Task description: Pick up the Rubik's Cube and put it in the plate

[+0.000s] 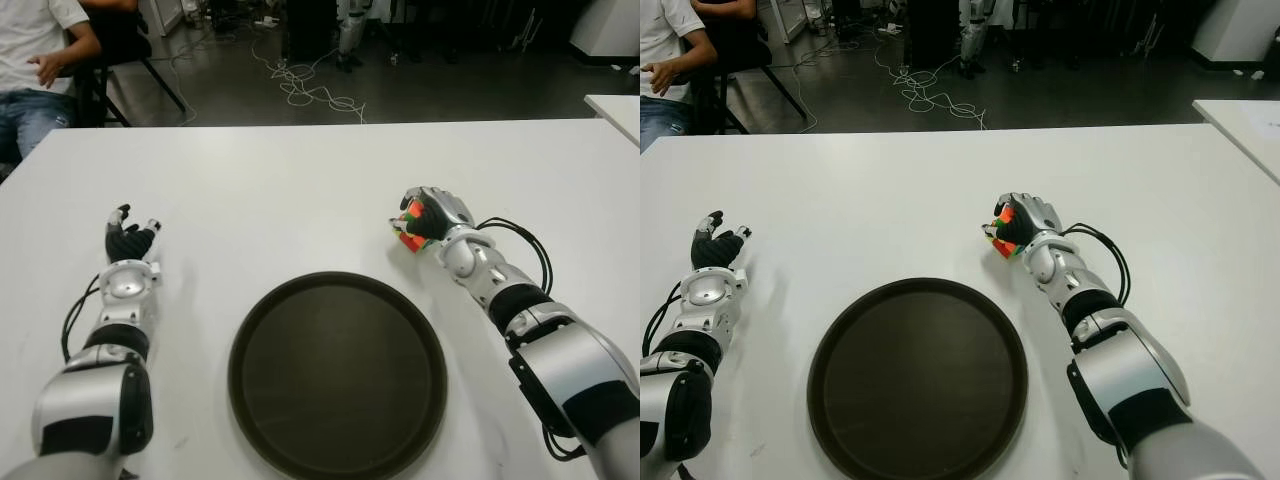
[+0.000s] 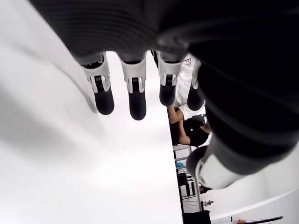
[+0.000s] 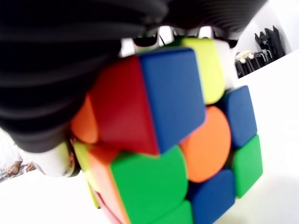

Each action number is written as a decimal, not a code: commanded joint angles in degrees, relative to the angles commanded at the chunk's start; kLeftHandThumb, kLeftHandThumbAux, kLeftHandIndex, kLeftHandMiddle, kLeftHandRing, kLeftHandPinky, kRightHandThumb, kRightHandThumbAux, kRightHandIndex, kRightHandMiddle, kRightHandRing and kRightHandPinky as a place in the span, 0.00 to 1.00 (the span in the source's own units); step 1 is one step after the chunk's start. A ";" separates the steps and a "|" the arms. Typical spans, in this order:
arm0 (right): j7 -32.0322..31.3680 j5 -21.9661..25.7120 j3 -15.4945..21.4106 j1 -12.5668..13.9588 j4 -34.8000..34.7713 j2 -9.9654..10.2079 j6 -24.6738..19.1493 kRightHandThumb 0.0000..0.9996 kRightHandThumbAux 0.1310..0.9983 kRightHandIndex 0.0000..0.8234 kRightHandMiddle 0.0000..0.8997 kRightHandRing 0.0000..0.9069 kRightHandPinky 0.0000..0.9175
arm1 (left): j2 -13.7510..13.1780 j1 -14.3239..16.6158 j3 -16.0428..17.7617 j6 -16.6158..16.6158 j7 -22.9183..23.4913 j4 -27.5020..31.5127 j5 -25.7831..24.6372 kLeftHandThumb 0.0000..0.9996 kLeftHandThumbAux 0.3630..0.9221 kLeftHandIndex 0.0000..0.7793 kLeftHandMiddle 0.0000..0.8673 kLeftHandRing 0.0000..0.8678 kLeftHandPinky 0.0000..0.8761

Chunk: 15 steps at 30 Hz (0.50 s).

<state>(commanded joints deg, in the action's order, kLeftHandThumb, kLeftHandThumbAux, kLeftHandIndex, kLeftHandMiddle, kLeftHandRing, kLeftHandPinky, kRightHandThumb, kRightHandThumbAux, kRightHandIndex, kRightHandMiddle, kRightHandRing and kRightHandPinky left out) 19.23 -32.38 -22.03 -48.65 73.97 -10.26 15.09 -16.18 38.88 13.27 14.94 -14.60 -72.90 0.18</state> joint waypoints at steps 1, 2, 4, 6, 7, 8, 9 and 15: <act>0.09 0.00 0.04 0.00 0.00 0.02 -0.01 0.69 0.68 0.53 0.87 0.86 0.85 | -0.01 0.00 -0.01 -0.05 -0.02 -0.01 0.02 0.08 0.70 0.07 0.06 0.10 0.14; 0.14 -0.01 0.08 -0.01 0.00 0.03 -0.01 0.69 0.68 0.53 0.87 0.86 0.85 | -0.01 0.01 -0.02 -0.08 -0.03 -0.02 0.02 0.08 0.70 0.07 0.06 0.10 0.14; 0.26 -0.04 0.11 -0.02 -0.02 0.04 0.00 0.69 0.68 0.53 0.87 0.87 0.85 | -0.01 0.02 0.01 -0.18 0.06 -0.03 -0.03 0.07 0.70 0.06 0.06 0.09 0.13; 0.08 0.26 0.39 0.06 -0.09 0.07 0.24 0.69 0.68 0.53 0.87 0.87 0.85 | -0.02 0.09 0.06 -0.48 -0.01 -0.08 -0.09 0.07 0.69 0.06 0.06 0.10 0.14; 0.00 0.38 0.51 0.09 -0.11 0.09 0.31 0.69 0.68 0.53 0.87 0.86 0.84 | -0.02 0.11 0.07 -0.57 -0.05 -0.10 -0.09 0.08 0.69 0.06 0.06 0.10 0.14; -0.05 0.45 0.58 0.10 -0.11 0.10 0.35 0.69 0.68 0.53 0.87 0.86 0.84 | -0.03 0.12 0.07 -0.61 -0.08 -0.10 -0.09 0.08 0.68 0.06 0.07 0.10 0.14; -0.12 0.60 0.71 0.12 -0.12 0.14 0.35 0.69 0.68 0.53 0.87 0.86 0.84 | -0.02 0.12 0.08 -0.62 -0.12 -0.10 -0.09 0.08 0.68 0.06 0.07 0.10 0.14; 0.24 1.16 0.91 0.18 -0.21 0.22 0.52 0.69 0.68 0.53 0.88 0.87 0.85 | 0.07 0.01 0.20 -0.39 -0.15 -0.05 -0.21 0.10 0.67 0.06 0.07 0.10 0.12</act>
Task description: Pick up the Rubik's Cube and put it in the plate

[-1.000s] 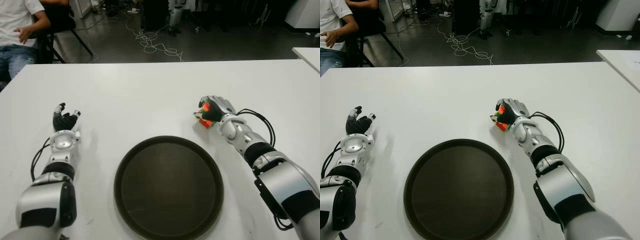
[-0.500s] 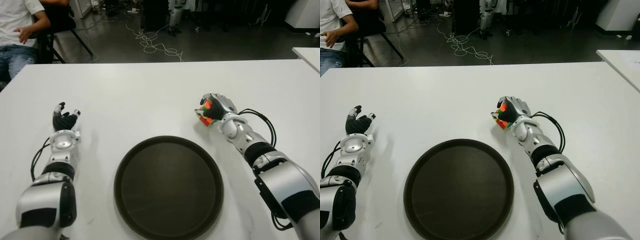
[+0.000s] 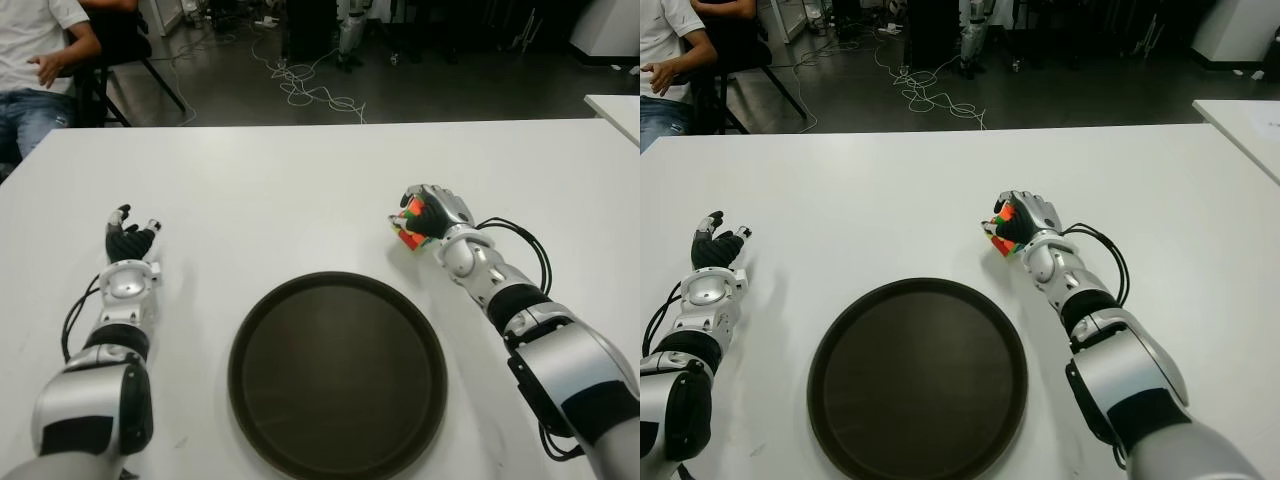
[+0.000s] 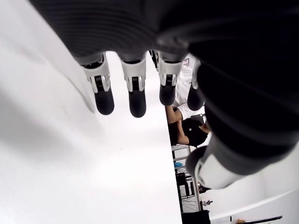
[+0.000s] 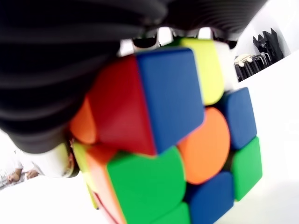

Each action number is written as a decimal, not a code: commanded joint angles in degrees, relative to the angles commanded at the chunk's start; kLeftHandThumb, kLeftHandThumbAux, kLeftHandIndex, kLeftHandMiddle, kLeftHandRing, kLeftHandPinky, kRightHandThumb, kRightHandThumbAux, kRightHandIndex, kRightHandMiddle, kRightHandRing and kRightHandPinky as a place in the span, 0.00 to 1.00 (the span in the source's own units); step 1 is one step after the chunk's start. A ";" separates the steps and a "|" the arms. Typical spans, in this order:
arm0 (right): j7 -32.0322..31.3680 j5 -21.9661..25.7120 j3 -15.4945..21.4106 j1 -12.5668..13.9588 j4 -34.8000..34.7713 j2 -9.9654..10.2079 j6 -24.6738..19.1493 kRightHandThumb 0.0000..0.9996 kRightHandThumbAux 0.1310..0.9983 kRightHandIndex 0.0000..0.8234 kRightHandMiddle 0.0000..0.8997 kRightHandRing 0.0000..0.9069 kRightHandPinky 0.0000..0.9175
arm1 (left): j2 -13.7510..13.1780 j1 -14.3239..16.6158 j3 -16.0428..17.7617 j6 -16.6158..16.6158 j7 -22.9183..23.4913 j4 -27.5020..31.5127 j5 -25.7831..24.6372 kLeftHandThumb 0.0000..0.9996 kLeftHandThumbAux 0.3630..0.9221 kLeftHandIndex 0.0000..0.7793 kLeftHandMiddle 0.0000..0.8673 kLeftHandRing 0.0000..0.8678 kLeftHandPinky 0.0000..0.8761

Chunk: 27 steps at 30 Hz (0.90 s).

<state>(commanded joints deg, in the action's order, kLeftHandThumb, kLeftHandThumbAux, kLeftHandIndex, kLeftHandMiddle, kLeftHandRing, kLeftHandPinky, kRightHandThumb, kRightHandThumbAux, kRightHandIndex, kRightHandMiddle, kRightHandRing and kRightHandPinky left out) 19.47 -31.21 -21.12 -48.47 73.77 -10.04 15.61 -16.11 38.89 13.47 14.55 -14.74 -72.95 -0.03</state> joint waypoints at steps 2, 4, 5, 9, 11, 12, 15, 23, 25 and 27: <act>0.42 -0.27 -0.33 -0.01 -0.05 -0.12 0.05 0.69 0.68 0.53 0.88 0.87 0.85 | 0.04 -0.03 0.00 0.25 -0.01 0.04 0.02 0.10 0.67 0.06 0.07 0.10 0.13; 0.61 -0.40 -0.51 -0.04 -0.06 -0.17 0.02 0.69 0.68 0.53 0.88 0.87 0.84 | 0.05 -0.03 -0.02 0.36 0.00 0.06 0.04 0.10 0.66 0.06 0.07 0.10 0.13; 0.71 -0.44 -0.57 -0.06 -0.07 -0.18 -0.03 0.69 0.68 0.53 0.88 0.87 0.84 | 0.04 -0.04 -0.03 0.39 0.02 0.07 0.06 0.10 0.66 0.05 0.07 0.10 0.13; 1.04 -0.35 -0.57 -0.18 -0.15 -0.17 -0.13 0.69 0.68 0.53 0.88 0.87 0.84 | 0.04 -0.03 -0.04 0.45 0.11 0.09 0.05 0.09 0.65 0.05 0.06 0.10 0.14; 1.21 -0.07 -0.33 -0.28 -0.44 -0.15 0.05 0.69 0.68 0.53 0.88 0.87 0.84 | 0.04 -0.03 -0.04 0.43 0.09 0.10 0.05 0.09 0.66 0.05 0.06 0.10 0.14; 1.29 0.08 -0.19 -0.34 -0.62 -0.14 0.17 0.69 0.68 0.53 0.88 0.87 0.84 | 0.03 -0.02 -0.06 0.41 0.05 0.09 0.07 0.08 0.66 0.06 0.06 0.10 0.14; 1.02 0.90 0.46 -0.48 -2.56 -0.38 0.95 0.69 0.68 0.53 0.89 0.87 0.85 | -0.05 0.00 -0.25 0.29 -0.06 0.06 0.30 0.08 0.66 0.06 0.07 0.11 0.15; 0.52 2.61 2.17 2.95 -13.77 -1.55 3.58 0.69 0.68 0.53 0.90 0.89 0.86 | -0.07 0.09 0.01 0.17 0.30 0.04 -0.02 0.07 0.69 0.07 0.08 0.11 0.14; -0.45 3.36 2.87 4.61 -18.40 -1.97 4.00 0.69 0.68 0.53 0.90 0.89 0.87 | -0.02 0.09 0.33 0.21 0.60 0.05 -0.38 0.08 0.70 0.07 0.08 0.11 0.14; -1.08 3.89 3.39 5.98 -21.87 -2.32 4.30 0.70 0.68 0.53 0.90 0.89 0.88 | -0.01 0.09 0.41 0.25 0.69 0.06 -0.45 0.09 0.70 0.07 0.07 0.10 0.14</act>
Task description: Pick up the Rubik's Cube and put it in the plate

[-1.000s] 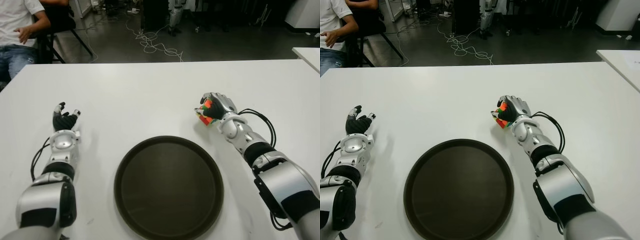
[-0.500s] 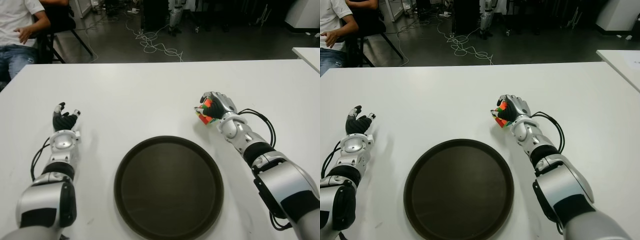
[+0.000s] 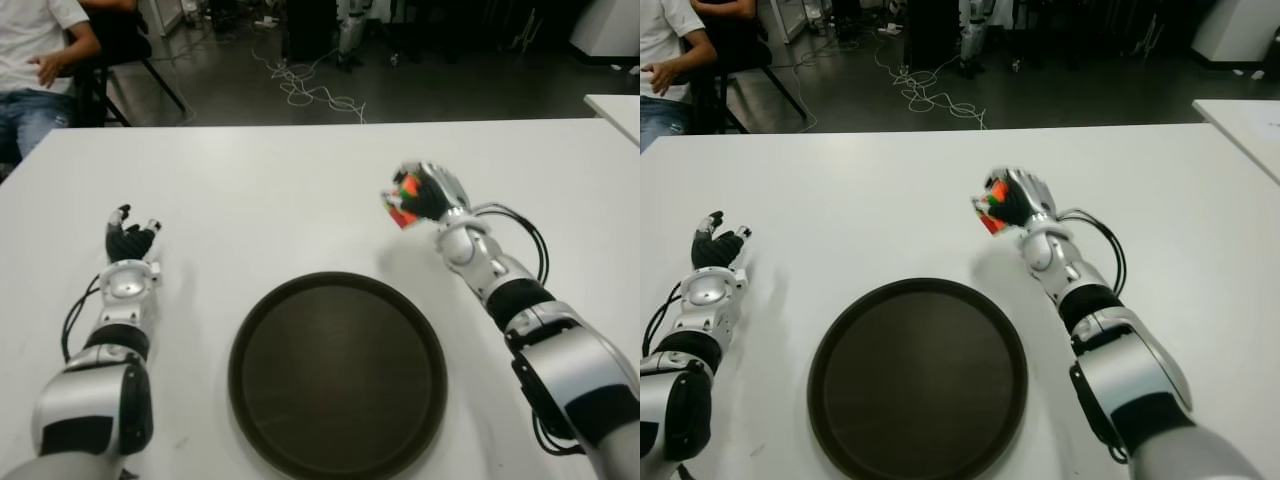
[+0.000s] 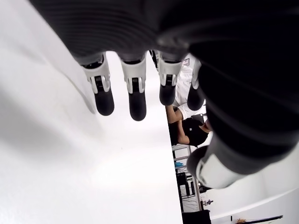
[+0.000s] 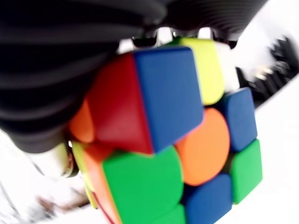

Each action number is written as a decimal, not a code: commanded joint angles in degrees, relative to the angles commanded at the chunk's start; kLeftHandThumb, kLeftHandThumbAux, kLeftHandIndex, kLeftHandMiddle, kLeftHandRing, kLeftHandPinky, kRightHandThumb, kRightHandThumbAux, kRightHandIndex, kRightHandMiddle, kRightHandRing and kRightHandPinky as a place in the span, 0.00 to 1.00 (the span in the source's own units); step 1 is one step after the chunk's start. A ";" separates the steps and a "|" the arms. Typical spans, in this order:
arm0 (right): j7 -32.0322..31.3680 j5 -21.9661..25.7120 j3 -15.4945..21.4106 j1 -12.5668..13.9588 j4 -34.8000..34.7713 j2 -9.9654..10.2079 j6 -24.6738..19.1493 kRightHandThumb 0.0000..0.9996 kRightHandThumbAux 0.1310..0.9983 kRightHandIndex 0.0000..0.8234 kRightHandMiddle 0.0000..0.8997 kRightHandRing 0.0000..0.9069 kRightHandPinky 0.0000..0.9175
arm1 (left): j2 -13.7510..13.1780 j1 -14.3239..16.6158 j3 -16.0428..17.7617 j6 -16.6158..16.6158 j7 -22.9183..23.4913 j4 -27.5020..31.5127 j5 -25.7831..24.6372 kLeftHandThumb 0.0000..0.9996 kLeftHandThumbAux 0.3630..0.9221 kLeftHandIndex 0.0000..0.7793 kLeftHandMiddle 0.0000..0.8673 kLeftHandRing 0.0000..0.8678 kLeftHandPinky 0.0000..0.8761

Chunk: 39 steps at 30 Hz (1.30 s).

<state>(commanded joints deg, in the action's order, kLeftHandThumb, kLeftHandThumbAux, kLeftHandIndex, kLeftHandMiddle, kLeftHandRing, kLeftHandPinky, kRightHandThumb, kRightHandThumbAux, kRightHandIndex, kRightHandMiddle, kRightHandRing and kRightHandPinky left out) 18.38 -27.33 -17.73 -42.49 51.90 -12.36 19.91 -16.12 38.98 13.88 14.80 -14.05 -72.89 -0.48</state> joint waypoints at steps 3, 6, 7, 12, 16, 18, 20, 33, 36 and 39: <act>0.02 0.53 0.87 2.36 -5.37 -0.29 1.69 0.70 0.68 0.53 0.90 0.90 0.88 | -0.01 0.00 -0.21 0.13 -0.21 0.02 0.30 0.08 0.70 0.07 0.07 0.10 0.14; -1.00 1.07 1.66 4.85 -10.77 -0.61 2.21 0.70 0.68 0.53 0.90 0.90 0.89 | -0.04 0.00 -0.47 0.12 -0.49 0.02 0.62 0.07 0.70 0.07 0.07 0.11 0.15; -1.29 1.09 1.81 5.26 -11.63 -0.64 2.01 0.70 0.68 0.53 0.90 0.90 0.89 | -0.05 0.00 -0.50 0.12 -0.51 0.02 0.64 0.07 0.71 0.07 0.07 0.11 0.15; -3.77 2.17 2.87 8.04 -18.90 -0.25 0.99 0.70 0.68 0.53 0.90 0.90 0.88 | -0.05 0.00 -0.56 0.02 -0.56 0.01 0.69 0.06 0.70 0.06 0.07 0.12 0.16; -5.64 3.61 3.94 10.07 -23.89 0.52 0.66 0.70 0.68 0.53 0.89 0.90 0.89 | -0.06 0.01 -0.76 -0.31 -0.77 0.01 0.89 0.06 0.67 0.06 0.07 0.11 0.15; -6.15 3.99 4.30 10.53 -25.05 0.72 0.52 0.70 0.68 0.53 0.90 0.90 0.89 | -0.03 0.05 -0.79 -0.36 -0.81 0.00 0.91 0.06 0.67 0.06 0.08 0.11 0.15; -6.41 4.26 4.61 10.92 -26.11 0.99 0.53 0.70 0.68 0.53 0.89 0.90 0.89 | -0.01 0.03 -0.76 -0.26 -0.81 0.01 0.86 0.07 0.66 0.06 0.08 0.11 0.15; -9.21 9.60 7.12 13.09 -30.30 3.63 3.68 0.70 0.68 0.53 0.88 0.89 0.87 | -0.05 0.22 -0.66 -0.71 -0.94 -0.07 0.74 0.07 0.67 0.05 0.08 0.11 0.14; -10.20 10.80 7.48 13.50 -30.72 3.87 5.12 0.70 0.68 0.53 0.88 0.89 0.87 | -0.10 0.30 -0.73 -0.92 -0.90 -0.11 0.81 0.06 0.67 0.05 0.07 0.11 0.13; -11.91 12.26 7.70 14.21 -31.35 4.08 6.02 0.70 0.68 0.53 0.89 0.90 0.88 | -0.12 0.30 -0.75 -0.91 -0.80 -0.11 0.81 0.06 0.68 0.05 0.07 0.10 0.12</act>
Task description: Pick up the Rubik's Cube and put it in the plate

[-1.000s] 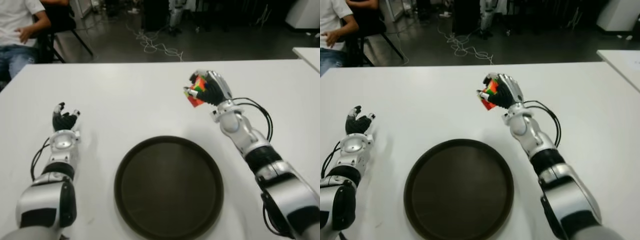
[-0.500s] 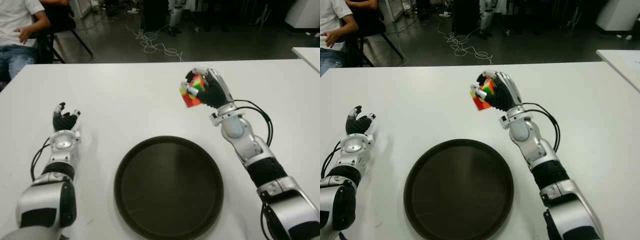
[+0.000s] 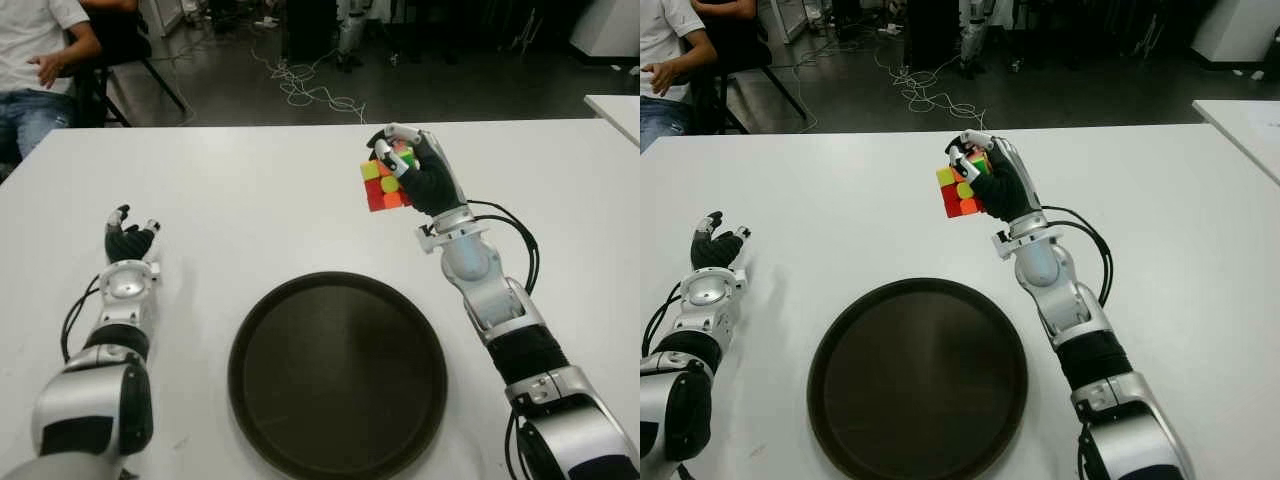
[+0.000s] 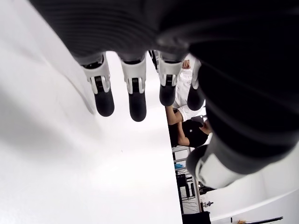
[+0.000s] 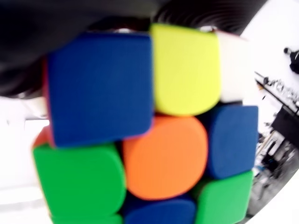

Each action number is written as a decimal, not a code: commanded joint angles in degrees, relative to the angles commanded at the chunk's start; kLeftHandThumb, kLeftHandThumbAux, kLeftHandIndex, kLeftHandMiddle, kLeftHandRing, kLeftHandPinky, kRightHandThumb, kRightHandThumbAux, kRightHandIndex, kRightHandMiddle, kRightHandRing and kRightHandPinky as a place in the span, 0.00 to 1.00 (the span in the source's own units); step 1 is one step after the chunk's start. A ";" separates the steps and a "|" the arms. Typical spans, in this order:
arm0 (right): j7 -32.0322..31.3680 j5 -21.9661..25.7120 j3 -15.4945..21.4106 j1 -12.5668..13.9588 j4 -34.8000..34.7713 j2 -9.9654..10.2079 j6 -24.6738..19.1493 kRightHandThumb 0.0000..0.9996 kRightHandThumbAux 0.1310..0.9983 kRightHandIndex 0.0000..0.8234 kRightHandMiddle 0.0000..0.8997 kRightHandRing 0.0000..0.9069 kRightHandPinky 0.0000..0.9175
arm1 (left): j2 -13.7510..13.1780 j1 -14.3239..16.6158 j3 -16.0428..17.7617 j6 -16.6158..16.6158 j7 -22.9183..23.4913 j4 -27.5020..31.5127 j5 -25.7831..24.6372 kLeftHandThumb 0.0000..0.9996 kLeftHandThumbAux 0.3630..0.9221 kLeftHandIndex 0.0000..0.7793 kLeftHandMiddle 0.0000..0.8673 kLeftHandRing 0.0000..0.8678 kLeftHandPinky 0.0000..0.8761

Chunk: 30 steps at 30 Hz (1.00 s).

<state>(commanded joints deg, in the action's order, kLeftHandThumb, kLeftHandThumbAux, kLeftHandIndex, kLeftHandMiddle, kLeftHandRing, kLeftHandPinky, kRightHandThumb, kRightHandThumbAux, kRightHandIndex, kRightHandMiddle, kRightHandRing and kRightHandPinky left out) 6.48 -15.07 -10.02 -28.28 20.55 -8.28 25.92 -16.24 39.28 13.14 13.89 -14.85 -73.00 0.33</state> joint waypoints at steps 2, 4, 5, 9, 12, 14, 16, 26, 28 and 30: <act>-1.61 1.11 0.00 0.61 -0.71 0.09 -0.09 0.70 0.68 0.53 0.89 0.90 0.88 | 0.03 -0.04 0.13 0.20 0.21 0.04 -0.15 0.06 0.68 0.06 0.06 0.10 0.12; -3.95 2.67 -0.10 1.29 -1.78 0.09 -0.93 0.70 0.68 0.53 0.89 0.90 0.89 | 0.09 -0.05 0.24 0.34 0.29 0.07 -0.28 0.07 0.68 0.06 0.06 0.10 0.13; -5.07 3.39 -0.13 1.56 -2.26 0.10 -1.45 0.70 0.68 0.53 0.89 0.90 0.88 | 0.10 -0.05 0.28 0.36 0.29 0.07 -0.32 0.07 0.69 0.06 0.07 0.10 0.13; -10.54 6.58 -0.43 2.57 -4.52 -0.06 -4.42 0.70 0.68 0.53 0.88 0.89 0.87 | 0.07 -0.02 0.21 0.41 0.08 0.04 -0.20 0.08 0.68 0.06 0.09 0.11 0.13; -14.92 9.01 -0.78 3.61 -6.62 -0.39 -7.22 0.70 0.68 0.53 0.88 0.89 0.87 | 0.07 0.04 0.06 0.37 -0.05 0.01 -0.02 0.07 0.68 0.06 0.08 0.11 0.13; -17.67 10.42 -0.96 4.13 -7.77 -0.60 -9.22 0.70 0.68 0.53 0.88 0.89 0.88 | 0.04 0.05 -0.08 0.26 -0.13 -0.01 0.13 0.07 0.68 0.06 0.08 0.11 0.13; -19.89 11.46 -1.05 4.56 -8.73 -0.73 -10.94 0.70 0.68 0.53 0.88 0.89 0.88 | 0.00 0.05 -0.21 0.14 -0.20 -0.02 0.27 0.07 0.67 0.06 0.08 0.12 0.15; -32.42 15.91 -1.94 4.82 -12.47 -2.94 -21.52 0.70 0.68 0.53 0.88 0.90 0.89 | -0.03 0.20 -0.47 -0.51 -0.49 -0.07 0.23 0.08 0.68 0.07 0.08 0.11 0.14; -33.67 16.27 -2.05 5.18 -13.38 -3.10 -23.08 0.70 0.68 0.53 0.89 0.91 0.90 | 0.01 0.23 -0.41 -0.59 -0.42 -0.04 0.08 0.08 0.68 0.07 0.07 0.11 0.14; -34.38 16.37 -2.15 5.53 -14.15 -3.19 -24.24 0.70 0.68 0.53 0.89 0.91 0.89 | 0.04 0.24 -0.35 -0.58 -0.36 -0.01 -0.05 0.08 0.68 0.06 0.07 0.10 0.13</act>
<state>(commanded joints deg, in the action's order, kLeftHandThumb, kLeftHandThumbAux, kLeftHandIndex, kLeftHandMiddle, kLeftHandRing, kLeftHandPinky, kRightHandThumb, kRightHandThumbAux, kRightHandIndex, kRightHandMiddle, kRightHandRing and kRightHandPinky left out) -27.90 1.31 -12.17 -22.75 6.40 -11.47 1.68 -16.20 39.52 12.79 13.31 -15.21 -73.01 0.28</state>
